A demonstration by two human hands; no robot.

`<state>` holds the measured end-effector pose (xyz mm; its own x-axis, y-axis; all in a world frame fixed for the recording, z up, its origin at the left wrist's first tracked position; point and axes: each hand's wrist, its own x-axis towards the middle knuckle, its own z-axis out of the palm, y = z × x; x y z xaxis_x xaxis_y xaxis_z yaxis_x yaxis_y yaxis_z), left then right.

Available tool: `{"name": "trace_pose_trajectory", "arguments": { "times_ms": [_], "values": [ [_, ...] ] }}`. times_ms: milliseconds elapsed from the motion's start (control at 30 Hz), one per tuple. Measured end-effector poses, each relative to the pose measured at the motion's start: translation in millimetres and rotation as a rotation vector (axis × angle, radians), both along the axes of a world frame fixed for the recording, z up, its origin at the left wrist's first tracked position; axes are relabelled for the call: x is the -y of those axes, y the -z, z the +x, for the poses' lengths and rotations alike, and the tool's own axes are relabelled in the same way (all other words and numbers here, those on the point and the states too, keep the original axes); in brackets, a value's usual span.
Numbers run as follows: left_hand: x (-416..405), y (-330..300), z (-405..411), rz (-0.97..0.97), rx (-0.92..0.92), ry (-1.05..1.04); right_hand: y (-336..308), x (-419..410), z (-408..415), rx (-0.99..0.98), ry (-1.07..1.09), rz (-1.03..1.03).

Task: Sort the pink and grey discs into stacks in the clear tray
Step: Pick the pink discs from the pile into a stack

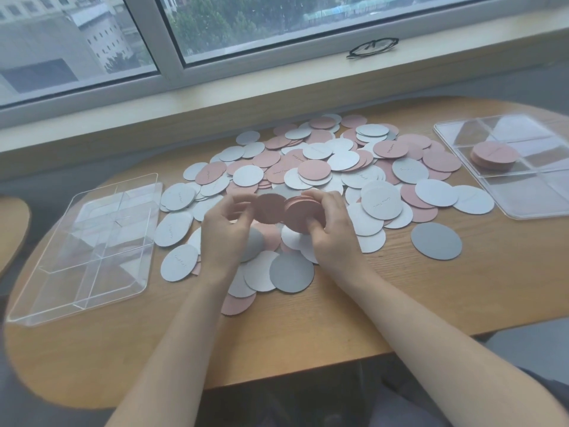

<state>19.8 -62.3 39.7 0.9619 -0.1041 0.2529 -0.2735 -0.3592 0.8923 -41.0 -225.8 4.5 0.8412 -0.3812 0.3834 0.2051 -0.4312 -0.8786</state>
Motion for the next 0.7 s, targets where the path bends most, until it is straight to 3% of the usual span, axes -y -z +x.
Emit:
{"name": "trace_pose_trajectory", "arguments": {
  "times_ms": [100,267,467,700],
  "values": [
    [5,-1,-7,-0.078,-0.068,0.182,0,-1,0,-0.019,-0.022,-0.030],
    [4,-2,-9,0.060,-0.064,0.340,-2,-1,-2,-0.064,-0.114,-0.003],
    [-19,8,17,0.664,0.063,0.268,-2,1,-2,-0.023,-0.005,0.046],
    [-19,-6,24,0.884,0.019,0.347,-1,1,-2,-0.030,0.014,0.044]
  ]
}}
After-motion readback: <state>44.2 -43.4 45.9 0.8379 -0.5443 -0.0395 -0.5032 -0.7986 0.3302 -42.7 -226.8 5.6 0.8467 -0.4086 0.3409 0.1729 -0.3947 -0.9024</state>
